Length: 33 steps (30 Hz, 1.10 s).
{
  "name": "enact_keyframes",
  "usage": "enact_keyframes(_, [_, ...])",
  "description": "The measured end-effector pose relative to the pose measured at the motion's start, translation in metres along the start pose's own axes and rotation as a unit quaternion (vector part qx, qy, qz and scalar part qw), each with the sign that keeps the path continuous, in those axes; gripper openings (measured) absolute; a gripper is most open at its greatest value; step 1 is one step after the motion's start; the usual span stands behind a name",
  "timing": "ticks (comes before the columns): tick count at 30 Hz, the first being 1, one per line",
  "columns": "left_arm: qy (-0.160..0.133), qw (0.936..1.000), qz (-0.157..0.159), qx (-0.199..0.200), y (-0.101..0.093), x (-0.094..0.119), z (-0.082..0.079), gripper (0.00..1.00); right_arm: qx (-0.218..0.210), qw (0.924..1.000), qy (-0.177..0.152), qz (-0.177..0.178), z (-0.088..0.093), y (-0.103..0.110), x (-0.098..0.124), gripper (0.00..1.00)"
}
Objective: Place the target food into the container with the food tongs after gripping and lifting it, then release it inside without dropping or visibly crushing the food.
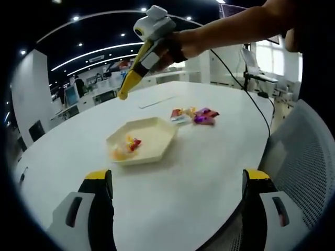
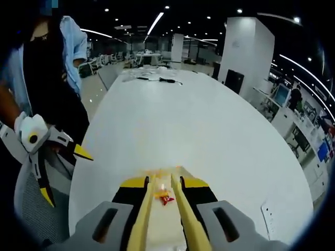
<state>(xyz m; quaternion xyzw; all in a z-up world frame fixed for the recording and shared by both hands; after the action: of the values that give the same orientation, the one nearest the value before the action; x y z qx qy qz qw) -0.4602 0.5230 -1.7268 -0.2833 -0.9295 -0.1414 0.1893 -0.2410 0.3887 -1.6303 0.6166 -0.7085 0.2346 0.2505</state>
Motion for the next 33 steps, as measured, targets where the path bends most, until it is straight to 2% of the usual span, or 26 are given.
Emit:
enact_keyframes(8, [0.001, 1.0, 0.002, -0.002, -0.001, -0.001, 0.001, 0.99, 0.006, 1.0, -0.003, 0.003, 0.001, -0.001, 0.012, 0.24])
enact_keyframes(16, [-0.001, 1.0, 0.002, 0.0, 0.0, 0.0, 0.0, 0.99, 0.008, 0.9999, 0.0, 0.01, 0.01, -0.001, 0.038, 0.25])
enact_keyframes(21, [-0.002, 1.0, 0.004, 0.002, -0.001, 0.001, 0.0, 0.99, 0.004, 0.9998, 0.0, 0.018, 0.022, -0.004, 0.059, 0.25])
enact_keyframes(33, [0.0, 1.0, 0.007, 0.001, -0.002, 0.001, 0.0, 0.99, -0.009, 0.9987, 0.012, 0.049, 0.068, -0.009, 0.108, 0.25])
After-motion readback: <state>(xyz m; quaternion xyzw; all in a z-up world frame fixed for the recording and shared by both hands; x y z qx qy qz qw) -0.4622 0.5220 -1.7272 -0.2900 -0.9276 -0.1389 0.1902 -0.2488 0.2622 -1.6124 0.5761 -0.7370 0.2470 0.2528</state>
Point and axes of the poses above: the point that each gripper's makers call its tool centre point, and the gripper's own axes: x roughly backward along the fingers, y roughly to its left, z roughly out of its underside, the point moved 9 cm from there along x, roughly backward along the fingers, and after that the axes turned 8 degrees about -z, right-handed, at the moved point
